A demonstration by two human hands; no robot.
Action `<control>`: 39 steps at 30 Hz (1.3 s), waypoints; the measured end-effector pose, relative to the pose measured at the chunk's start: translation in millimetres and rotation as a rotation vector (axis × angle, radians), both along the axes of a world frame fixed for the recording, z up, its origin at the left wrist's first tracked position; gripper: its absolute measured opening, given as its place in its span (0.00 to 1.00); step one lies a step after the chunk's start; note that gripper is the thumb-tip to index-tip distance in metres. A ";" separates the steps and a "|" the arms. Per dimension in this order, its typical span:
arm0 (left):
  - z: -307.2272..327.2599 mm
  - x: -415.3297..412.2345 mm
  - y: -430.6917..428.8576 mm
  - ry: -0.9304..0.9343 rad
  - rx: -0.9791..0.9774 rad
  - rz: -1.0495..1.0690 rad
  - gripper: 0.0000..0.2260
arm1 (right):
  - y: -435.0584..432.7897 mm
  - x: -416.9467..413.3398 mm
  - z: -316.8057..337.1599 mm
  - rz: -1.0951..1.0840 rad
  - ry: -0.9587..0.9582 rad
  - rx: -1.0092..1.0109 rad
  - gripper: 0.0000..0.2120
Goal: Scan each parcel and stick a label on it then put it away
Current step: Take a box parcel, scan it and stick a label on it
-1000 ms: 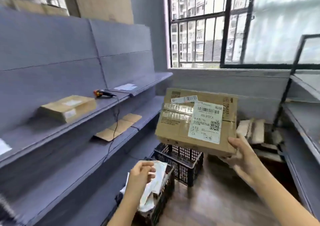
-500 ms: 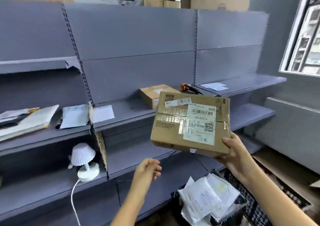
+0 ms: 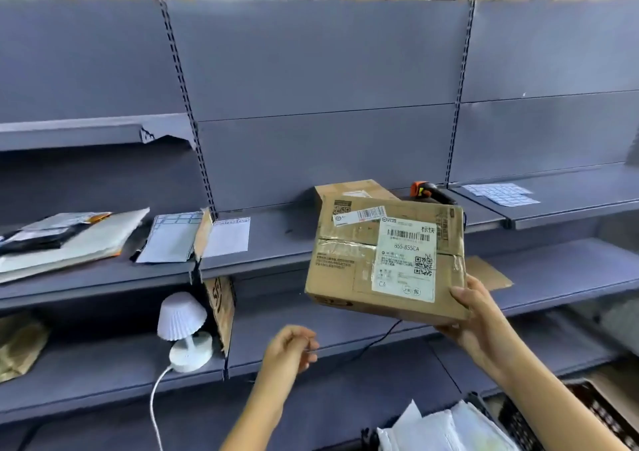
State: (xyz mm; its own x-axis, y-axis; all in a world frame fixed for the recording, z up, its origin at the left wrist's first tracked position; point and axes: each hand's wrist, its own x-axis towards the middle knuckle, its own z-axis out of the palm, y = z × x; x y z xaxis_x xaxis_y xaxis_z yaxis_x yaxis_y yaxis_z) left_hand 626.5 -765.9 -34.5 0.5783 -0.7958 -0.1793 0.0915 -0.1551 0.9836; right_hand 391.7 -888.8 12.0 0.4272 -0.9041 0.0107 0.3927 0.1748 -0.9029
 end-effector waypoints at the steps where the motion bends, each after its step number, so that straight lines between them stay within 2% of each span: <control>1: 0.4 5.2 -11.2 0.003 -0.006 0.011 0.11 | -11.0 4.3 -0.4 0.002 0.005 -0.001 0.26; 7: 8.2 50.1 -94.4 -0.019 -0.061 0.029 0.11 | -92.9 43.6 2.6 -0.032 -0.007 -0.029 0.22; 13: 31.3 94.1 -179.0 -0.035 -0.136 0.013 0.10 | -174.2 87.4 17.5 -0.043 -0.033 -0.074 0.22; 18: 33.6 104.5 -227.8 -0.040 -0.120 -0.023 0.10 | -221.8 102.1 27.4 -0.059 -0.035 -0.100 0.23; 24: 31.3 107.6 -257.4 -0.045 -0.123 0.016 0.10 | -267.6 111.7 25.0 -0.043 -0.042 -0.094 0.15; 30: 48.9 98.7 -297.0 0.025 -0.270 0.110 0.10 | -313.2 102.3 31.4 0.073 -0.004 -0.136 0.27; 32: 58.8 97.3 -311.2 0.062 -0.345 0.061 0.17 | -333.4 100.0 35.5 0.119 -0.001 -0.149 0.28; 35: 73.3 98.7 -330.7 -0.029 -0.362 -0.048 0.26 | -356.3 103.4 43.5 0.156 -0.018 -0.153 0.15; 36: 75.9 101.5 -337.2 -0.073 -0.333 -0.068 0.33 | -362.7 105.2 43.5 0.167 -0.024 -0.146 0.14; 38: 77.1 108.4 -350.9 -0.135 -0.292 -0.115 0.50 | -375.8 107.0 42.8 0.192 -0.032 -0.162 0.21; 39: 76.2 112.0 -356.6 -0.156 -0.288 -0.153 0.54 | -380.5 108.0 43.4 0.206 -0.030 -0.177 0.27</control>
